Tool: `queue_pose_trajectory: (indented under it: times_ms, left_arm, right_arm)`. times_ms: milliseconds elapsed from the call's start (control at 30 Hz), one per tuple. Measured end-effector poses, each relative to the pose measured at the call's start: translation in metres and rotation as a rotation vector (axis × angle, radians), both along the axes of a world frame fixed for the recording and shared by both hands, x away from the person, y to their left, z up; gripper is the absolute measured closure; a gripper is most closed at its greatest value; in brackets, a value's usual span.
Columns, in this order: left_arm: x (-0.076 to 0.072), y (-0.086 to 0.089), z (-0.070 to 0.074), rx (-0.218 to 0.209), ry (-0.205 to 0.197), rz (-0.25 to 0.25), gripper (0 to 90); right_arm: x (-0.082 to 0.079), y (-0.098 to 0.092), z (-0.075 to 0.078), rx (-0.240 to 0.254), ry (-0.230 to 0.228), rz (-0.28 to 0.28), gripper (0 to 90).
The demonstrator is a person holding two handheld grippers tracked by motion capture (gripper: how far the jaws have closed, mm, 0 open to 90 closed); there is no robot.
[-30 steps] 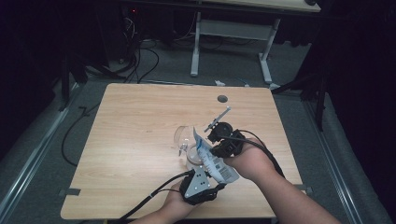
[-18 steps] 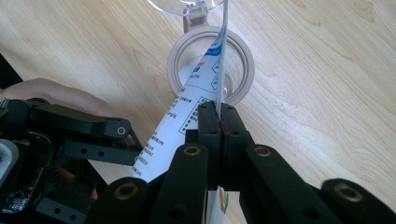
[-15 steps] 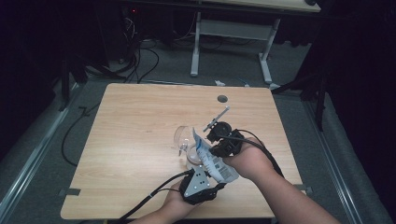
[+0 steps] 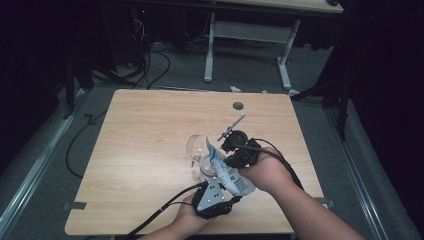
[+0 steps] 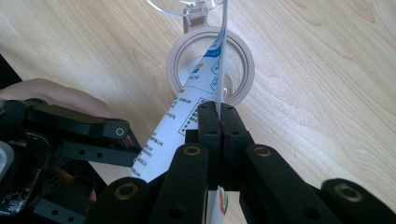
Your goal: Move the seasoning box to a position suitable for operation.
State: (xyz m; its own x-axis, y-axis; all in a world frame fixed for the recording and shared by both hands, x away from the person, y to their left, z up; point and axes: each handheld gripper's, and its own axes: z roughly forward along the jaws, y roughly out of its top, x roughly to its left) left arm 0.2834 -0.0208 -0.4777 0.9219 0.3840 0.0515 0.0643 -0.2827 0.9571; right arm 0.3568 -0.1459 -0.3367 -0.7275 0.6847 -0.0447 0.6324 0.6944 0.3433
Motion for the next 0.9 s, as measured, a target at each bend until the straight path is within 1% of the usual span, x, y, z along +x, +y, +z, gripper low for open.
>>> queue_pose_trajectory:
  times_ms: [367, 633, 900]
  left_arm:
    - [0.0008, -0.0003, -0.0004, -0.003, 0.004, 0.002, 58.8]
    - [0.0012, 0.0001, 0.0007, -0.005, 0.003, 0.002, 58.9]
    - [0.0015, 0.0006, 0.0011, -0.008, 0.0, 0.003, 59.0]
  right_arm:
    - [0.0027, -0.0005, -0.0025, 0.005, 0.001, 0.005, 89.9]
    - [0.0033, 0.0001, -0.0023, 0.006, 0.007, -0.006, 89.9]
    - [0.004, 0.0007, -0.0018, 0.005, 0.004, 0.0, 89.9]
